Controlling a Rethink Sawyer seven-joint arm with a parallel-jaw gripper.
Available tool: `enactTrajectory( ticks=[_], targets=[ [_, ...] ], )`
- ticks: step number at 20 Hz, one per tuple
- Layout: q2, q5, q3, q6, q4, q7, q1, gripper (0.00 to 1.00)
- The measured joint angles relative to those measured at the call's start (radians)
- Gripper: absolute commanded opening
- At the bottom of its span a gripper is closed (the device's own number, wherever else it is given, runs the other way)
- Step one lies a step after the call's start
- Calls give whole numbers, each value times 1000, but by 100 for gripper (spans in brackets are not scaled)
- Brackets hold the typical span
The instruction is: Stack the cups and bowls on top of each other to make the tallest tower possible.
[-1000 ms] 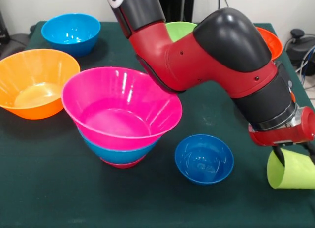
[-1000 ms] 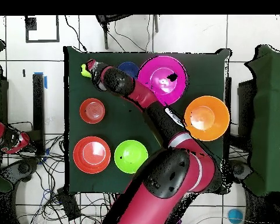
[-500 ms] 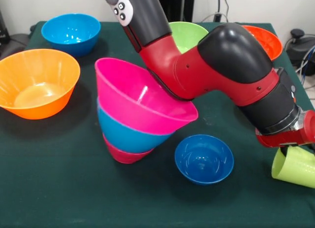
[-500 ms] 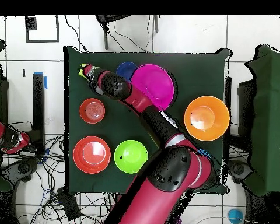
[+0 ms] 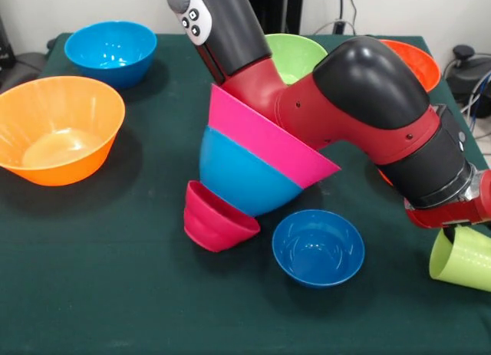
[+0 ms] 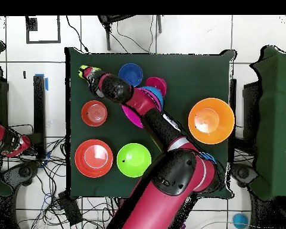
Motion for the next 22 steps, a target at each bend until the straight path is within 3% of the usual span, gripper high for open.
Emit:
enactTrajectory(
  ticks=[22],
  targets=[
    [3,-19,6,0,0,0,-1,100]
  ],
)
